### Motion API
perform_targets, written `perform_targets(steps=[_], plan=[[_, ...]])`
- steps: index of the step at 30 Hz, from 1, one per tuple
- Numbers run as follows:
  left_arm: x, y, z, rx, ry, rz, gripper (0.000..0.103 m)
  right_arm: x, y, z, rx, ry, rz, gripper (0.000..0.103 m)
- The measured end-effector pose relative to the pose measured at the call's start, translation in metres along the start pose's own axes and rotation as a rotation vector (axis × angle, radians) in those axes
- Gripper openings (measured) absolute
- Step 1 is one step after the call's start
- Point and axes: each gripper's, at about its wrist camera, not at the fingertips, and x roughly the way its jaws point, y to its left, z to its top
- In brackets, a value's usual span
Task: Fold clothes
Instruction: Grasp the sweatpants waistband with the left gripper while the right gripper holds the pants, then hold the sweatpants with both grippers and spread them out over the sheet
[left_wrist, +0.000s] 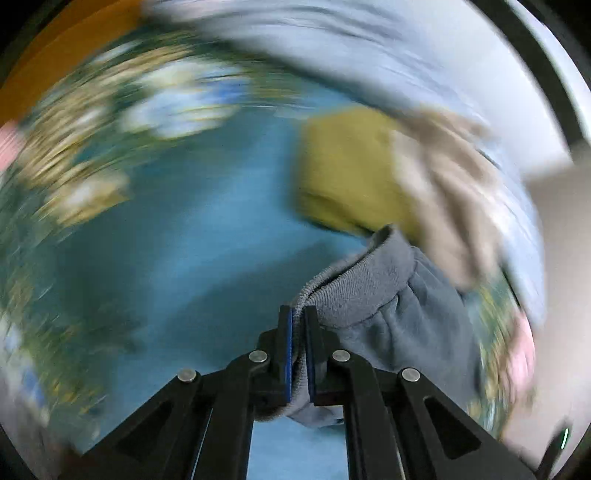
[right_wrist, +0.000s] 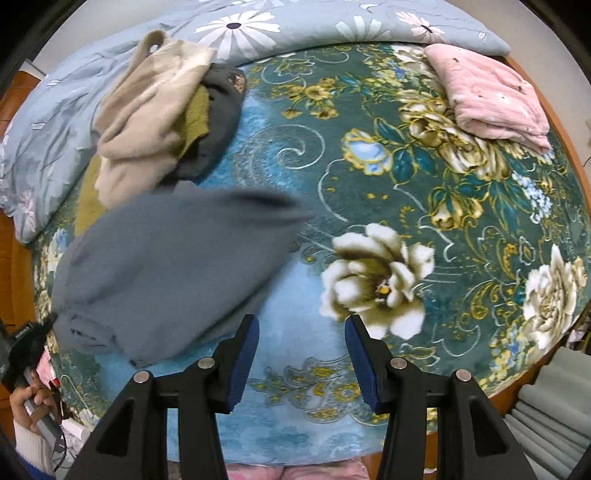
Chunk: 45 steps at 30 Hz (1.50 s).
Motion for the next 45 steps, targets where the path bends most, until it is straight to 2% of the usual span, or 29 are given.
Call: perform_targets(steps=[2, 5, 10, 15, 20, 23, 28, 29, 30, 31, 32, 35, 38, 40, 42, 45], plan=[[0.007, 0.033, 0.003, -0.116, 0.038, 0.069, 0.006, 0.005, 0.002, -0.004, 0.000, 0.009, 0.018, 0.052], [0.010, 0.056, -0.007, -0.181, 0.081, 0.090, 0.006, 0.016, 0.002, -0.011, 0.009, 0.036, 0.040, 0.052], [0.013, 0.027, -0.036, -0.124, 0.120, 0.092, 0.006, 0.042, 0.006, -0.014, 0.005, 0.088, 0.089, 0.052], [0.014, -0.004, -0.051, -0.071, 0.146, 0.112, 0.006, 0.081, 0.033, -0.002, -0.066, 0.138, 0.160, 0.052], [-0.003, -0.008, -0.053, -0.090, 0.128, 0.113, 0.006, 0.117, 0.067, 0.015, -0.122, 0.166, 0.223, 0.055], [-0.011, -0.001, -0.053, -0.125, 0.122, 0.110, 0.006, 0.142, 0.088, 0.025, -0.177, 0.185, 0.219, 0.056], [-0.021, 0.019, -0.057, -0.209, 0.123, 0.086, 0.006, 0.172, 0.104, 0.034, -0.124, 0.252, 0.263, 0.055], [-0.021, 0.020, -0.057, -0.209, 0.126, 0.087, 0.006, 0.176, 0.106, 0.034, -0.108, 0.273, 0.270, 0.045], [-0.021, 0.019, -0.057, -0.204, 0.126, 0.086, 0.006, 0.178, 0.106, 0.035, -0.075, 0.298, 0.295, 0.024], [-0.021, 0.016, -0.057, -0.193, 0.124, 0.079, 0.006, 0.177, 0.104, 0.035, -0.046, 0.306, 0.320, 0.015], [-0.022, 0.013, -0.057, -0.182, 0.122, 0.072, 0.006, 0.174, 0.102, 0.035, -0.017, 0.299, 0.336, 0.008], [-0.025, -0.002, -0.055, -0.134, 0.120, 0.037, 0.006, 0.151, 0.081, 0.039, 0.104, 0.240, 0.374, 0.006], [-0.024, -0.025, -0.055, -0.079, 0.135, -0.024, 0.006, 0.106, 0.026, 0.042, 0.261, 0.123, 0.402, 0.006], [-0.016, -0.045, -0.062, -0.056, 0.166, -0.085, 0.006, 0.068, -0.015, 0.046, 0.323, 0.025, 0.377, 0.005], [-0.008, -0.067, -0.071, -0.030, 0.194, -0.139, 0.006, 0.012, -0.058, 0.047, 0.370, -0.112, 0.341, 0.005], [0.004, -0.098, -0.084, 0.000, 0.224, -0.200, 0.006, -0.053, -0.091, 0.043, 0.345, -0.263, 0.247, 0.005]])
